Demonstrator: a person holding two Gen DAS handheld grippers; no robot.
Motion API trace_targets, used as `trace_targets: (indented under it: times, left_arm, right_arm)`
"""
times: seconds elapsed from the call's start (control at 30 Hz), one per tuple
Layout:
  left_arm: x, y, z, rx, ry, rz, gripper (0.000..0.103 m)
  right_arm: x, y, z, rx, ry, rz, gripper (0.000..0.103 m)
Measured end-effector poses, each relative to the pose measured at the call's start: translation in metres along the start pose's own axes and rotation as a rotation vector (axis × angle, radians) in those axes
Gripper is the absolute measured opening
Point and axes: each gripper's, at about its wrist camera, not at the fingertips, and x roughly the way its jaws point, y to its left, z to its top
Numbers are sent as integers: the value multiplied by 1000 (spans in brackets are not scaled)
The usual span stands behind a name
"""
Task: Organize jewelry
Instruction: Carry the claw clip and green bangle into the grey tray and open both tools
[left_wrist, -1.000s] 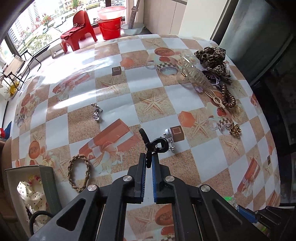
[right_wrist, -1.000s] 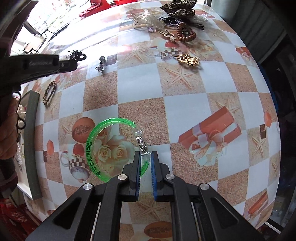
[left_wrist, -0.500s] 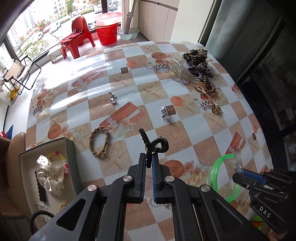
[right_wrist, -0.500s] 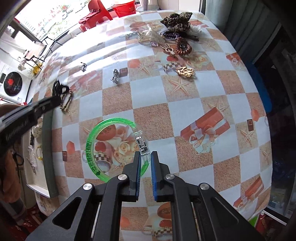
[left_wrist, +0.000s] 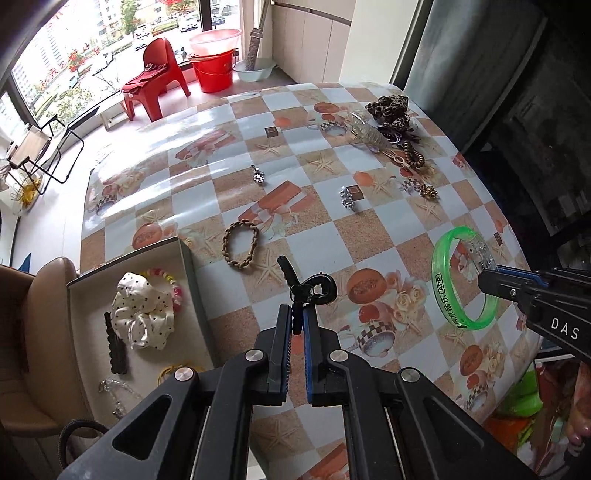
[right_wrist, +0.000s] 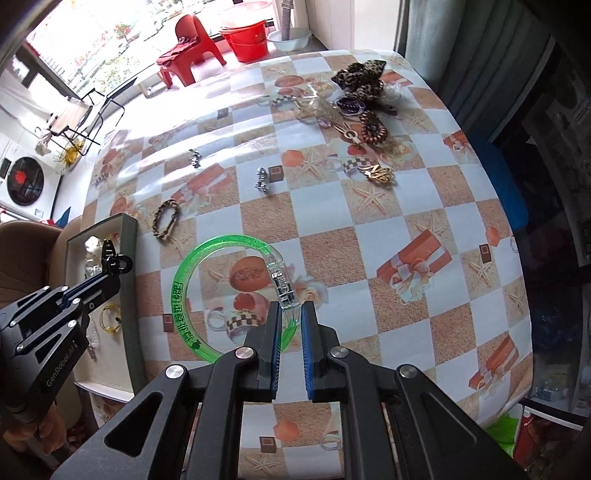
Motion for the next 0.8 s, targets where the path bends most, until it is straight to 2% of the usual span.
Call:
trace_targets:
  times: [0.43, 0.8]
  left_arm:
    - [-25, 72, -45, -158, -25, 48, 9]
    - [-43, 132, -100, -348, -36, 129, 9]
  right_arm:
    - [-4, 87, -1, -183, -5, 23, 11]
    - [6, 158, -5, -321, 21, 115, 11]
